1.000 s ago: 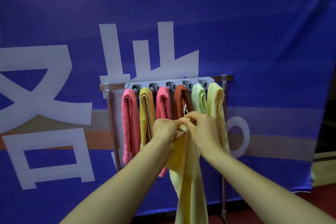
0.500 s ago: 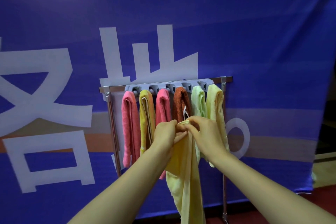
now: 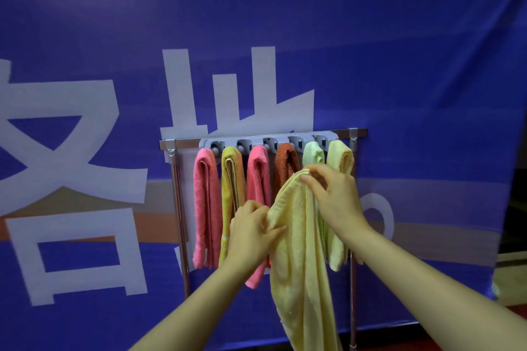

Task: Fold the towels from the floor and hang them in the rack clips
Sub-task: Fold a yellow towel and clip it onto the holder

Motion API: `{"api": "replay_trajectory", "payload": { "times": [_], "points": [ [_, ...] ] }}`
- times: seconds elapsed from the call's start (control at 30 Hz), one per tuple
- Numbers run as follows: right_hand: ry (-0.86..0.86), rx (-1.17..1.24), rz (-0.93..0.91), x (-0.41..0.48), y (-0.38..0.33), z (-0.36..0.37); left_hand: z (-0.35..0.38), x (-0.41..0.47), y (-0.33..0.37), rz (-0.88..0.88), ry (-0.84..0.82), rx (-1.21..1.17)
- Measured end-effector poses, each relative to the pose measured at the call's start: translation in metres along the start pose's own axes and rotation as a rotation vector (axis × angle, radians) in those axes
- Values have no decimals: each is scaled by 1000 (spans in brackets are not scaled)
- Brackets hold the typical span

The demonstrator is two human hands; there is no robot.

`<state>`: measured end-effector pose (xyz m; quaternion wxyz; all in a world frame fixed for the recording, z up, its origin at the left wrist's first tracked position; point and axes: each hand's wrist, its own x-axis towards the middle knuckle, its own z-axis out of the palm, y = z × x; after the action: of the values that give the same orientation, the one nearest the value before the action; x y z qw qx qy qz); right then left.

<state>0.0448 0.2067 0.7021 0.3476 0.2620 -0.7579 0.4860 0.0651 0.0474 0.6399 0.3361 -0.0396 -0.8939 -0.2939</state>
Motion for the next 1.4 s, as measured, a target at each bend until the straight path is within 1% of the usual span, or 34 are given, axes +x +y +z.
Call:
{"api": "replay_trajectory", "payload": {
  "times": [0.17,0.23,0.27,0.3,0.37,0.4,0.43,0.53,0.67,0.87,0.93,1.1,1.2,1.23,1.3,1.4],
  "points": [
    [79,-28,110,10,15,-17,-29,11,-8,-110,-192,-289],
    [76,-45,134,17,20,-24,-46,23,-5,-121,-221,-308],
    [88,-37,132,21,20,-26,-54,30,1,-98,-192,-287],
    [117,-13,126,25,18,-27,-61,39,9,-65,-119,-278],
    [209,45,98,30,10,-29,-71,55,27,-1,85,-315],
    [238,63,91,32,8,-29,-73,61,34,26,149,-315],
    [234,63,100,33,7,-28,-73,64,38,46,162,-280],
    [106,-14,155,27,16,-28,-66,64,28,48,91,-219],
    [123,25,146,21,22,-26,-63,57,17,6,105,-301],
    [67,134,181,23,29,-22,-63,49,15,-71,98,-500],
    [74,134,184,20,31,-22,-67,45,17,-41,-7,-521],
    [64,138,203,14,38,-18,-82,32,33,68,-507,-425],
    [41,146,193,9,38,-14,-88,32,44,167,-747,-294],
    [27,150,192,8,37,-13,-89,32,47,163,-813,-270],
    [8,161,188,6,34,-12,-88,31,52,107,-901,-252],
    [10,159,186,4,33,-12,-84,30,54,69,-928,-261]
  ]
}}
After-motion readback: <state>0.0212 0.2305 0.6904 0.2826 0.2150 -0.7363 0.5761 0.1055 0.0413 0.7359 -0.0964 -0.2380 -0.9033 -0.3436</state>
